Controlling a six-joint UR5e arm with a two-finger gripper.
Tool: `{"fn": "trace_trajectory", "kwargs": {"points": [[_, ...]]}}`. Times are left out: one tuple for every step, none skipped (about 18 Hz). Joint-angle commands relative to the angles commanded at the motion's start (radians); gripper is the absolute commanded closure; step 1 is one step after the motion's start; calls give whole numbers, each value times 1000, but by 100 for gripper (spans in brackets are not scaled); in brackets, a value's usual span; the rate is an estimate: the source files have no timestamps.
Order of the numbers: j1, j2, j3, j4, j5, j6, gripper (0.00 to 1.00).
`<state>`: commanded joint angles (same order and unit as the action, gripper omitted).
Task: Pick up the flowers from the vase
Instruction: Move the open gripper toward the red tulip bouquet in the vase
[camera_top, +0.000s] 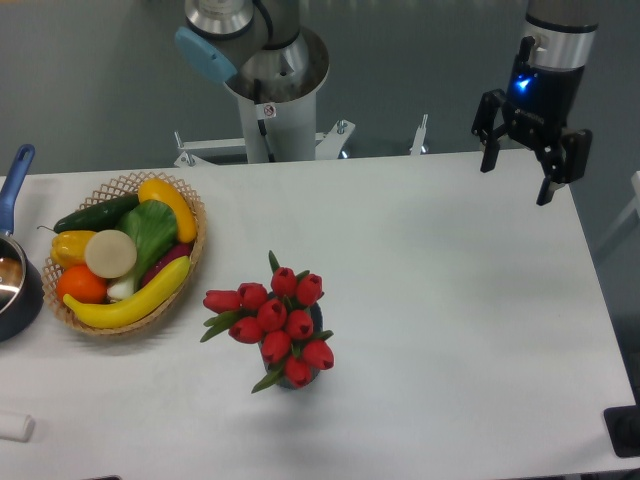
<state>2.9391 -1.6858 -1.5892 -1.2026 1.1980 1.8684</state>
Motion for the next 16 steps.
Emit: {"fn": "trace_trajectory", "kwargs": {"points": [[0,0,-2,2,0,0,0],[-2,2,-9,3,0,0,0],[-2,2,-20,5,0,0,0],[-2,6,-21,5,-2,-2,0],[-3,11,-23,9,-5,-3,0],[-3,12,-29,14,-12,-6,0],[-2,12,-47,29,-50,-24,0],[-2,14,-61,38,-92,-50,0],[2,20,-77,50,-121,-87,0],[0,20,-90,67,-135,-124,0],[-2,20,-97,83,-137,-158,0],[-2,17,-97,93,-138,-188,0],[-3,15,-98,98,-138,-216,0],[-3,14,-100,98,-138,-238,0],[-6,12,-101,98,-140,-256,0],[-17,12,-109,100,-141,-273,0]]}}
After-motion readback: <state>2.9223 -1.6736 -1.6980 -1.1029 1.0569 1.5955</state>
